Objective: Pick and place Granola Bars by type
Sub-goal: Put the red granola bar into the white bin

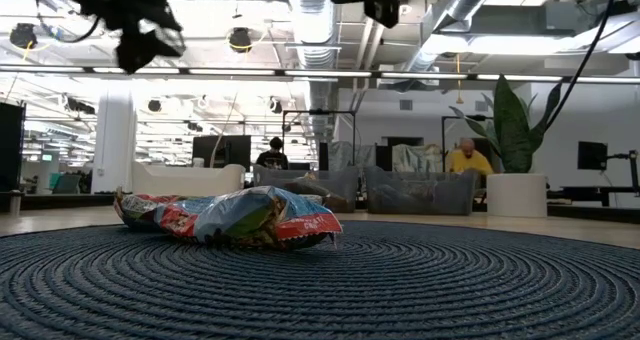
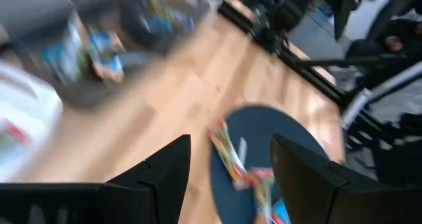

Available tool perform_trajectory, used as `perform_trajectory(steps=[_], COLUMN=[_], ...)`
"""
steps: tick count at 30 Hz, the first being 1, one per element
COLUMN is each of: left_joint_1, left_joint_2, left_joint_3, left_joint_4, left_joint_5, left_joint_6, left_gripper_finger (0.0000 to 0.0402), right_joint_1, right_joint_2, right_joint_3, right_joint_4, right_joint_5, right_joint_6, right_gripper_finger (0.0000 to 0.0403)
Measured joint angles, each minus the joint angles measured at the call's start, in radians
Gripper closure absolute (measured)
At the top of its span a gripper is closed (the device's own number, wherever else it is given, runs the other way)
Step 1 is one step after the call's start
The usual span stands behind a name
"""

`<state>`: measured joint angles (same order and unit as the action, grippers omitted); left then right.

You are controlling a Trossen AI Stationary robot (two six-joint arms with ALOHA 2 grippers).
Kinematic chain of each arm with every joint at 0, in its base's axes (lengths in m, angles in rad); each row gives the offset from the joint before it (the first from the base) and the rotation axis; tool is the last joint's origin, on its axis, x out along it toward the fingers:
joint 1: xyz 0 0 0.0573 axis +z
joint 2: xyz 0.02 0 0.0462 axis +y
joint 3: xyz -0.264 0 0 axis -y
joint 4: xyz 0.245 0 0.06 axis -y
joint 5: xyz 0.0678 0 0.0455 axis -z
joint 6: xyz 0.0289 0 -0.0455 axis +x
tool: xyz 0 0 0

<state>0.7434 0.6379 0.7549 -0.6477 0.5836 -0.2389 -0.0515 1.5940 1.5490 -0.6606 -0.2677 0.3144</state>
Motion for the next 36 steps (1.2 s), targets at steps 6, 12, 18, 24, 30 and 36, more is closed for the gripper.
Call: perform_trajectory(steps=[6, 12, 18, 24, 30, 36], left_joint_1=[-0.126, -0.251, -0.361, -0.439, -0.474, -0.491], left_joint_2=[-0.181, -0.238, -0.201, -0.177, -0.175, -0.172], left_joint_3=[-0.164, -0.187, -0.187, -0.187, -0.187, -0.187], left_joint_4=[0.006, -0.051, -0.131, -0.129, -0.134, -0.165], left_joint_5=[-0.065, -0.184, -0.197, -0.2, -0.203, -0.2], left_joint_6=[-0.121, -0.111, -0.059, -0.055, -0.052, -0.036], left_gripper_finger=[0.0203, 0.0204, 0.0236, 0.027, 0.0279, 0.0279], right_joint_1=[0.062, 0.097, 0.132, 0.191, 0.248, 0.283], right_joint_2=[0.0, 0.001, 0.038, 0.112, 0.207, 0.289], right_joint_3=[-0.049, -0.163, -0.218, -0.218, -0.213, -0.156], right_joint_4=[-0.036, 0.092, 0.182, 0.201, 0.282, 0.296], right_joint_5=[0.007, 0.009, 0.019, -0.004, -0.048, -0.047], right_joint_6=[-0.001, 0.093, 0.16, 0.231, 0.336, 0.367], right_gripper_finger=[0.0279, 0.028, 0.028, 0.0281, 0.0282, 0.0282])
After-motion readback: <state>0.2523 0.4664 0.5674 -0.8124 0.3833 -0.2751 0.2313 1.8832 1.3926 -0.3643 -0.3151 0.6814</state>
